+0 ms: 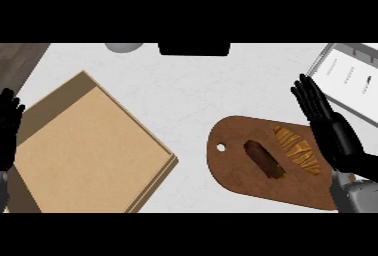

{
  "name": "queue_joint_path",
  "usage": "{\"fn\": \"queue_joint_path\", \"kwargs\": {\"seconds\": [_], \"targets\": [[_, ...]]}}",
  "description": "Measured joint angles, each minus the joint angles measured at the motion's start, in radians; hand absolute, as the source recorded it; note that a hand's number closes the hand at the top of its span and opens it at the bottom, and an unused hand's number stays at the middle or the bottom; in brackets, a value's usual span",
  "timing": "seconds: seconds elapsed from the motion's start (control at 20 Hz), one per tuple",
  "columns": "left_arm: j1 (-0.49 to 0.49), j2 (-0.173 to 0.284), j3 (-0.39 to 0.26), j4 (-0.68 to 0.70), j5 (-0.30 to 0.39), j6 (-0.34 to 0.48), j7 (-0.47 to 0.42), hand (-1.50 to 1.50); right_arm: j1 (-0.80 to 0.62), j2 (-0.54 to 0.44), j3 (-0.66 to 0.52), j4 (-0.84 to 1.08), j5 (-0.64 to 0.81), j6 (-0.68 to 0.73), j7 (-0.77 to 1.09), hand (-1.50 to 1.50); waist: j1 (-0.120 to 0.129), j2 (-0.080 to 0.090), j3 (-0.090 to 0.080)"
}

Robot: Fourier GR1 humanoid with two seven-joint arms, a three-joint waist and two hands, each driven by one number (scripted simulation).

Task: Pick the sweet potato from the cutting board and place it in the tiered basket

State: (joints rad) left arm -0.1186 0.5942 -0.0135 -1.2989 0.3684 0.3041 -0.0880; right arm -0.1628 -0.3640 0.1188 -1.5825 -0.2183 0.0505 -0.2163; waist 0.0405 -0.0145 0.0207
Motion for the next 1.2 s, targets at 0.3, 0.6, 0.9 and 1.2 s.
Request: {"fn": "queue_joint_path", "kwargs": {"seconds": [0.3, 0.6, 0.9, 1.2], "targets": [[-0.002, 0.007, -0.084, -0.1, -0.115, 0.035, 0.041, 0.0, -0.001, -0.008, 0.077, -0.059, 0.121, -0.017, 0.042, 1.5, -0.035, 0.009, -0.016], [0.013, -0.007, -0.139, -0.107, -0.149, 0.027, 0.054, 0.0, 0.089, -0.029, -0.039, -0.06, 0.327, -0.304, 0.074, -1.5, -0.095, 0.004, -0.02], [-0.016, -0.039, -0.192, -0.141, -0.206, 0.046, 0.11, 0.0, 0.272, -0.085, 0.005, -0.293, 0.543, -0.396, 0.214, -1.5, -0.077, 0.006, -0.022], [-0.024, -0.048, -0.201, -0.133, -0.22, 0.041, 0.116, 0.0, 0.33, -0.262, 0.085, -0.465, 0.738, -0.219, 0.489, -1.5, -0.066, 0.009, -0.027]]}}
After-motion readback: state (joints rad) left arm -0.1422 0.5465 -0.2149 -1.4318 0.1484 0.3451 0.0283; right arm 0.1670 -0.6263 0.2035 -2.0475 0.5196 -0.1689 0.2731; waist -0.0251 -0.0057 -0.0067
